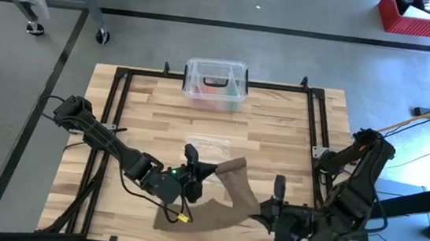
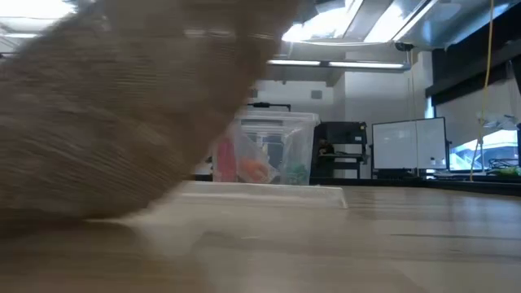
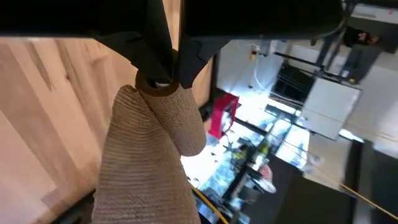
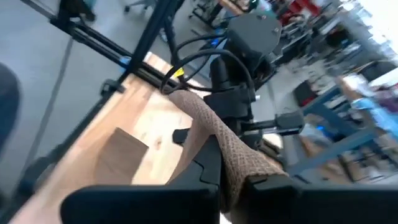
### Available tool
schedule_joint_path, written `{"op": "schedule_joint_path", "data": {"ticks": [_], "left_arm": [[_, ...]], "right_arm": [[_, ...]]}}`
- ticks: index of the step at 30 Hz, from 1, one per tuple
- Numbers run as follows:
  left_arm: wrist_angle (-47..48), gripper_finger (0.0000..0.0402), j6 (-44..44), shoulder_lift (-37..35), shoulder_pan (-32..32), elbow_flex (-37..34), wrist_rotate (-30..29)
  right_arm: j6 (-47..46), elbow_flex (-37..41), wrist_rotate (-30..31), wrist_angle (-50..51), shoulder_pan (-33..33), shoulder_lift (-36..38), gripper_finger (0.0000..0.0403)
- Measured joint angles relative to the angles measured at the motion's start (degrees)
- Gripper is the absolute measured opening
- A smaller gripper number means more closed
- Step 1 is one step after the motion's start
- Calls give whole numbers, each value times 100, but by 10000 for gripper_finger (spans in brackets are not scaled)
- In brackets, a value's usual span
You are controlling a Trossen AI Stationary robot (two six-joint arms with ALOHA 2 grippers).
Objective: Roll bandage
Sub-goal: Roll the brown bandage
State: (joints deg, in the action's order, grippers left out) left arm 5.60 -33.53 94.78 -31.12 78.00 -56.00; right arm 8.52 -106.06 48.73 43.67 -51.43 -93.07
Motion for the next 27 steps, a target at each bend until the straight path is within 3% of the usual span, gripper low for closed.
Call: {"op": "schedule_joint_path", "data": {"ticks": [4, 10, 17, 23, 27], "left_arm": [[-802, 5, -595, -16, -226, 2, -226], [-1359, 5, -576, -17, -241, 7, -219], [-1359, 5, -416, -17, -250, 7, -324], [-1604, 5, -554, -17, -255, 7, -576], [-1733, 5, -637, -22, -258, 7, -582]], "right_arm": [[-409, -592, -413, 524, -189, -1, 9], [-676, -864, -281, 679, -230, 17, 9], [-2152, 546, -628, 800, -323, -5, 9], [-3423, 2130, -588, 81, -322, -9, 10], [-4544, 2531, -648, 408, -139, -14, 10]]}}
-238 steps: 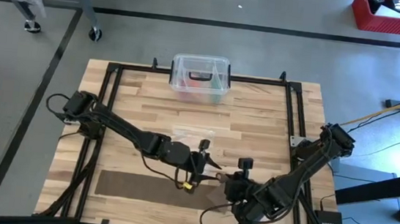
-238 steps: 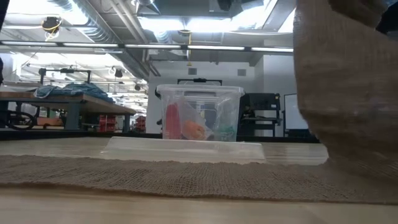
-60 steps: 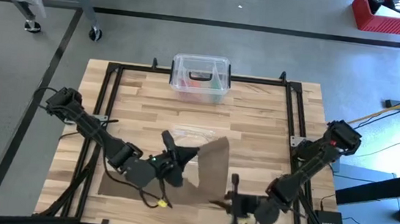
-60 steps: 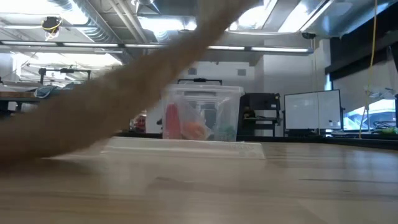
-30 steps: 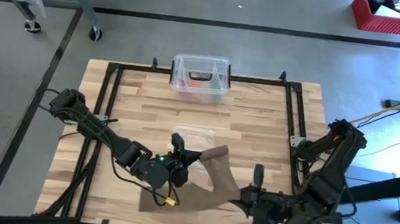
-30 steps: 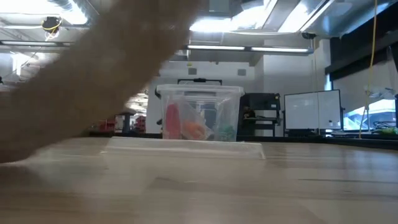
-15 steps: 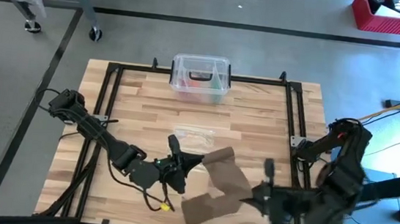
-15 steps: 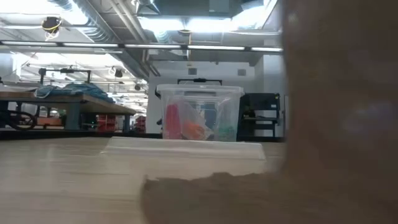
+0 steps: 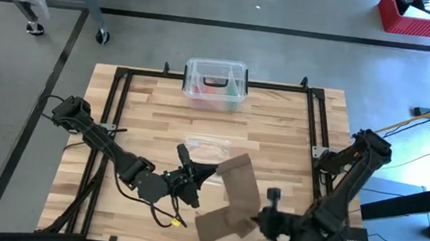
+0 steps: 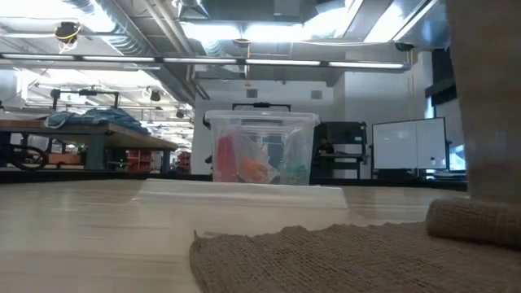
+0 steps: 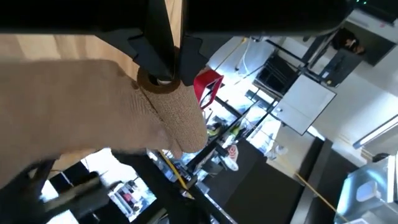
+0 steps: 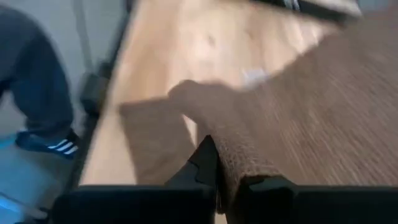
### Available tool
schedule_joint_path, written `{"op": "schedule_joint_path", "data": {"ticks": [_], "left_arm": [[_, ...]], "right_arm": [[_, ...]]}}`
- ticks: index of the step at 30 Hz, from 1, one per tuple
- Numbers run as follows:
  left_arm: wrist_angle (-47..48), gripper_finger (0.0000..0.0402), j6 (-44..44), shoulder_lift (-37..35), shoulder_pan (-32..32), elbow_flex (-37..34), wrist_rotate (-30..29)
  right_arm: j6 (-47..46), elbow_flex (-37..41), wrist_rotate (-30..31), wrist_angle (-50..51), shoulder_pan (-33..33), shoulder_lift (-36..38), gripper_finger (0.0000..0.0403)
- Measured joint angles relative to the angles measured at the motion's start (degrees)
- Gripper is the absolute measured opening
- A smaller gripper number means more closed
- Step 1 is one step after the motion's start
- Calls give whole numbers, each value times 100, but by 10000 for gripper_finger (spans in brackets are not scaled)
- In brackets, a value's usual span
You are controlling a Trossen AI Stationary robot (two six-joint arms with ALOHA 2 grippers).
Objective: Roll bandage
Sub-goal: Roll the brown bandage
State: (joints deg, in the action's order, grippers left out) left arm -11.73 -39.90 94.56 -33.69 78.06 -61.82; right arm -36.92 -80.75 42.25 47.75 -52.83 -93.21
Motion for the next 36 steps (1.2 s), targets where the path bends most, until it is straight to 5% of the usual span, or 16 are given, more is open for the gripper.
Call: {"op": "schedule_joint_path", "data": {"ticks": [4, 12, 14, 21, 27, 32, 36], "left_arm": [[29, 5, 68, -2, 9, 0, 119], [75, 5, 18, -2, -78, 0, 114], [76, 5, -80, -2, -100, 0, 113], [56, 5, -84, -2, -114, 0, 96], [159, 5, -84, -2, -118, 0, 210], [439, 5, 113, -4, -78, -7, 632], [493, 5, 458, -33, -14, -7, 1153]], "right_arm": [[-1044, -4, -228, 649, 253, 9, 18], [-1295, -7, -2586, 1077, 551, 75, 118], [-1378, -10, -2783, 1029, 586, 98, 141], [-1251, 65, -2312, 921, 523, 74, 185], [-1152, 810, -897, 552, 139, 72, 187], [-1542, 1926, -685, -1218, 97, 70, 186], [-232, 2246, -532, -3449, 138, 201, 186]]}}
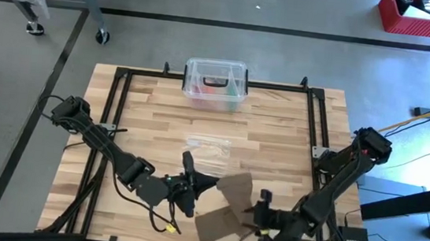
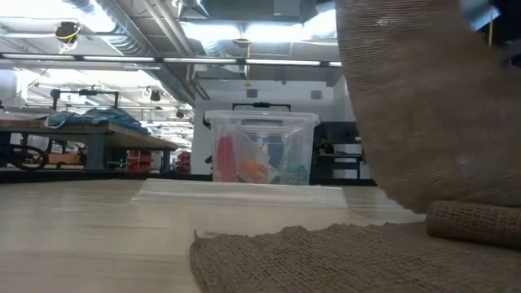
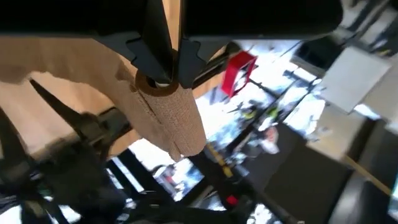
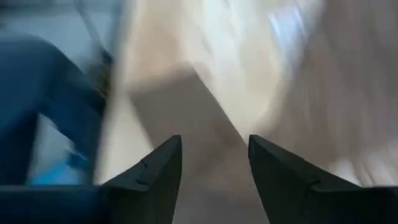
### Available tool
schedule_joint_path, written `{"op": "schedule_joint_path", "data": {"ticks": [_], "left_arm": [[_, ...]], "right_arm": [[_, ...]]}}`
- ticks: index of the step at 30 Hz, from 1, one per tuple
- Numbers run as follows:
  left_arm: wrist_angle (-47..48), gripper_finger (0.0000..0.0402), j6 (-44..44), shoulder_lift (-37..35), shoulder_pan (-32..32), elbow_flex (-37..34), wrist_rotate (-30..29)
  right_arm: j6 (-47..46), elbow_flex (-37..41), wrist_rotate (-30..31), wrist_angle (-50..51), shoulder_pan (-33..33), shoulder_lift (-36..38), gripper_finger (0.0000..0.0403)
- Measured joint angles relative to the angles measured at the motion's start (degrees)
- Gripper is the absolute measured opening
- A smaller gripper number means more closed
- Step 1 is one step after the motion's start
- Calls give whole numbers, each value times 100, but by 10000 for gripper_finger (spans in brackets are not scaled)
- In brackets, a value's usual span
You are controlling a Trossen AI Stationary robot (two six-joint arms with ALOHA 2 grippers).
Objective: Roll bandage
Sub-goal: Roll the brown bandage
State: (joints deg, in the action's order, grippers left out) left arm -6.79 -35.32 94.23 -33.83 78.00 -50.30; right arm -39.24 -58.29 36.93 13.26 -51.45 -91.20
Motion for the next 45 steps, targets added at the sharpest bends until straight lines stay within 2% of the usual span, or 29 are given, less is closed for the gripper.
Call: {"op": "schedule_joint_path", "data": {"ticks": [2, 4, 6, 8, 11, 13, 14, 16, 18, 19, 21, 23, 26, 29, 31, 34, 36, 38, 40, 45], "left_arm": [[77, 5, 64, -24, 58, 0, 216], [330, 5, 41, -133, 81, 0, 230], [961, 5, 164, -380, 99, 0, 6], [1489, 5, 726, -711, 106, -2, -183], [1538, 5, 1334, -1046, 100, 2, 197], [1256, 5, 1297, -1083, 39, -74, 301], [1155, 5, 1191, -1071, 2, -135, 320], [1064, 5, 1047, -1028, -36, -236, 371], [1062, 5, 1098, -1029, -23, -280, 372], [1056, 5, 1138, -1047, 1, -286, 335], [1129, 5, 1249, -1069, 19, -335, -118], [1389, 5, 1455, -1060, -21, -361, -688], [1349, 5, 1389, -1114, -74, -367, -766], [1270, 5, 1175, -1222, -93, -354, -772], [1283, 5, 1003, -1229, -21, -354, -769], [1421, 5, 627, -1244, 164, -356, -673], [1645, 5, 595, -1387, 303, -361, -161], [1699, 5, 659, -1597, 480, -361, 646], [1601, 3, 656, -1797, 633, -437, 1107], [1076, 3, 537, -2196, 1043, -1073, 1136]], "right_arm": [[735, -23, 6, -416, 79, 194, 186], [1259, -90, -28, -427, 171, 500, 186], [1721, -129, 21, -445, 252, 873, 186], [2209, -130, 184, -442, 260, 1244, 186], [3074, -132, 648, -607, 418, 1601, 186], [3637, -128, 631, -1399, 663, 1653, 186], [3940, -129, 288, -2015, 791, 1620, 186], [4633, -132, -812, -3079, 1028, 1502, 186], [5025, -134, -1711, -3657, 1158, 1364, 186], [5112, -132, -1919, -3677, 1177, 1343, 186], [5274, -132, -1805, -3468, 1166, 1345, 186], [5320, -132, -1037, -3127, 1173, 1349, 186], [5383, -130, 190, -2651, 1183, 1344, 186], [5724, -130, 806, -2364, 1314, 1346, 186], [5667, -128, 800, -2283, 1445, 1344, 186], [5590, -128, 308, -2186, 1683, 1436, 186], [5409, -128, 13, -1884, 1889, 1557, 186], [5101, -84, -298, -1636, 2153, 1673, 186], [4866, 47, -463, -1529, 2368, 1769, 186], [4383, 578, -510, -1683, 2642, 2049, 186]]}}
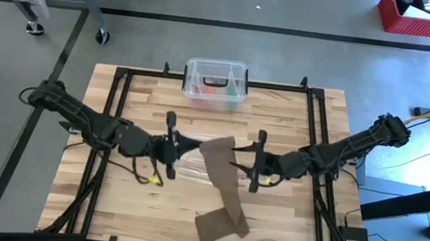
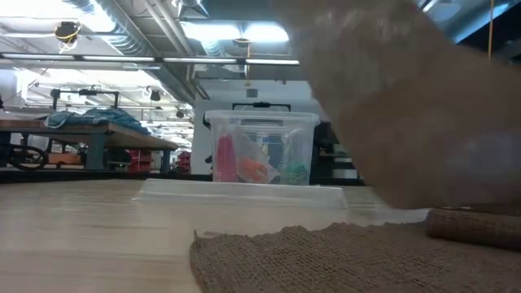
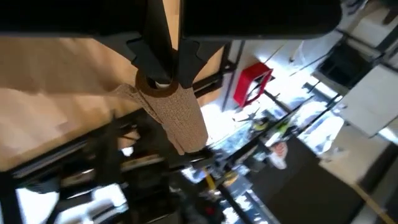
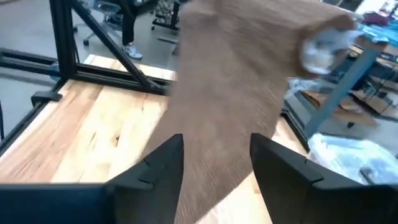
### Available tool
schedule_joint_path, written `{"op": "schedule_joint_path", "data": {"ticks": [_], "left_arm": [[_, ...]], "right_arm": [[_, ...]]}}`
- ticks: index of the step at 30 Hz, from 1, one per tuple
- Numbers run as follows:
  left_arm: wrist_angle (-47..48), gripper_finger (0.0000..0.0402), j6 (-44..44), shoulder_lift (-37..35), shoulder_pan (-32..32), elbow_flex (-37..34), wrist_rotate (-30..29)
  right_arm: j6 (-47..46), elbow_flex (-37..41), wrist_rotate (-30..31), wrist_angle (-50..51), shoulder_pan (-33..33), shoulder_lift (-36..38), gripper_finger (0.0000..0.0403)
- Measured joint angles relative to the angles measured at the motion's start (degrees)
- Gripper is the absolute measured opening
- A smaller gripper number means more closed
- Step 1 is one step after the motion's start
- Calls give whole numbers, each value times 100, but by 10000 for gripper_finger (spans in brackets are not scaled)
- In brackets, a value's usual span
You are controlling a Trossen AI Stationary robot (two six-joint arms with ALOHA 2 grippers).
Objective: Roll bandage
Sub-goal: Roll the brown bandage
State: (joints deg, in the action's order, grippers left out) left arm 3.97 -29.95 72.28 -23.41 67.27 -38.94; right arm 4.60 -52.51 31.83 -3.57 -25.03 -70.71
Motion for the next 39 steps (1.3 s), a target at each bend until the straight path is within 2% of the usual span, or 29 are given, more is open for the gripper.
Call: {"op": "schedule_joint_path", "data": {"ticks": [2, 6, 9, 25, 39], "left_arm": [[-379, 2, -100, -122, 133, -223, 4], [-785, 3, -205, -198, 269, -386, 407], [-776, 2, -211, -178, 278, -396, 441], [-756, 3, 282, -182, 228, -396, 356], [-769, 7, 100, -180, 38, -394, 358]], "right_arm": [[-222, 224, -52, -122, 82, 32, 186], [-471, 578, -7, -224, 125, -5, 186], [-637, 652, 248, -212, 106, -3, 186], [-734, 656, 158, -233, 106, -5, 186], [-732, 654, 158, -232, 106, -5, 186]]}}
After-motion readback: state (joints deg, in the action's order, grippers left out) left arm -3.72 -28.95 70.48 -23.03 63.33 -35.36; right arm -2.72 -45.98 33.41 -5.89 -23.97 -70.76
